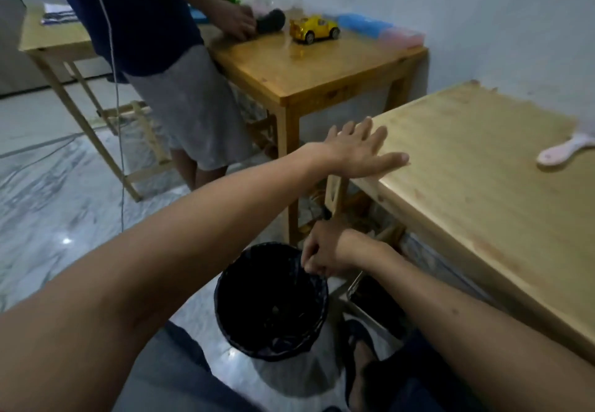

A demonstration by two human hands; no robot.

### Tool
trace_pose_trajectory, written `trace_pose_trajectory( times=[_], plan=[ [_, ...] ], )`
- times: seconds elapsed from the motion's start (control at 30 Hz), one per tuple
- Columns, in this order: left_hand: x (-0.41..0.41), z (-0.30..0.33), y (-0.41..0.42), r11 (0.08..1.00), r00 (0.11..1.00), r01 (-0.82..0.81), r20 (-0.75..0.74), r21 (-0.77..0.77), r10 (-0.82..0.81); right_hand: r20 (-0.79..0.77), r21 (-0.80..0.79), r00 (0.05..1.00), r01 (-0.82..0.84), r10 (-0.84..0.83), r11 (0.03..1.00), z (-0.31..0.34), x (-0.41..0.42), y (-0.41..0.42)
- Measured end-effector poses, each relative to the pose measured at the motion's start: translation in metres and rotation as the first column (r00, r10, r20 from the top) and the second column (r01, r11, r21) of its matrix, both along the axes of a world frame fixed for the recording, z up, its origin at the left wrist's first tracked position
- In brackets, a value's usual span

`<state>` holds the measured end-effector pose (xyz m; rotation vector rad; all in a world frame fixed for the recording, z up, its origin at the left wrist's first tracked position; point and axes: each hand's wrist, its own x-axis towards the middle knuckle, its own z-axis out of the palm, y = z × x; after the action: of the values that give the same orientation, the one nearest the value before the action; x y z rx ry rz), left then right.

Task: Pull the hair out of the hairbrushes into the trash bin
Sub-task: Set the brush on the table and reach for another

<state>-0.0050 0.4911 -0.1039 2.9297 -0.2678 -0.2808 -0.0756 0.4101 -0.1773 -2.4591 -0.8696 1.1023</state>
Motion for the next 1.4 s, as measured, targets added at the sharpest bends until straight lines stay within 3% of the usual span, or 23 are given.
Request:
trace_pose_trajectory(
  times=[0.1, 0.3, 0.53, 0.63, 0.8, 0.97, 1.03, 1.1, 1.23, 1.4],
  plan=[
    [0.001, -0.008, 0.003, 1.000, 0.998, 0.019, 0.055, -0.016, -0.018, -0.080, 0.120, 0.989, 0.137, -0.128, 0.983, -0.031, 0.007, 0.018],
    [0.006, -0.009, 0.004, 1.000, 0.996, 0.019, 0.085, -0.022, -0.017, -0.165, 0.027, 0.983, 0.087, -0.081, 0.996, -0.044, 0.027, 0.057],
    [0.007, -0.009, 0.003, 0.999, 0.997, 0.015, 0.076, -0.029, -0.013, 0.036, 0.217, 0.958, 0.269, -0.284, 0.938, -0.043, 0.036, 0.065],
    [0.008, -0.008, 0.003, 1.000, 0.997, 0.018, 0.070, -0.022, -0.016, 0.161, 0.197, 0.967, 0.164, -0.197, 0.967, -0.043, 0.036, 0.065],
    [0.007, -0.004, 0.001, 1.000, 0.998, 0.015, 0.060, -0.011, -0.015, 0.180, 0.136, 0.970, 0.138, -0.161, 0.981, -0.038, 0.039, 0.062],
    [0.012, -0.001, 0.000, 1.000, 1.000, 0.025, 0.014, 0.018, -0.026, 0.097, -0.044, 0.990, -0.100, 0.103, 0.994, -0.005, 0.035, 0.045],
    [0.014, 0.003, 0.000, 0.999, 0.999, 0.032, -0.014, 0.036, -0.031, 0.024, -0.152, 0.968, -0.243, 0.249, 0.958, 0.017, 0.031, 0.035],
    [0.017, 0.005, -0.001, 0.998, 0.998, 0.018, -0.055, 0.063, -0.015, -0.047, -0.217, 0.957, -0.289, 0.286, 0.932, 0.043, 0.027, 0.018],
    [0.025, 0.013, -0.015, 0.988, 0.992, -0.027, -0.116, 0.153, 0.045, -0.224, -0.129, 0.974, -0.059, 0.029, 0.990, 0.116, 0.021, -0.049],
    [0.051, 0.047, -0.063, 0.970, 0.998, -0.044, -0.034, 0.241, 0.053, -0.062, 0.137, 0.951, 0.309, -0.303, 0.941, 0.202, 0.009, -0.177]
  ],
)
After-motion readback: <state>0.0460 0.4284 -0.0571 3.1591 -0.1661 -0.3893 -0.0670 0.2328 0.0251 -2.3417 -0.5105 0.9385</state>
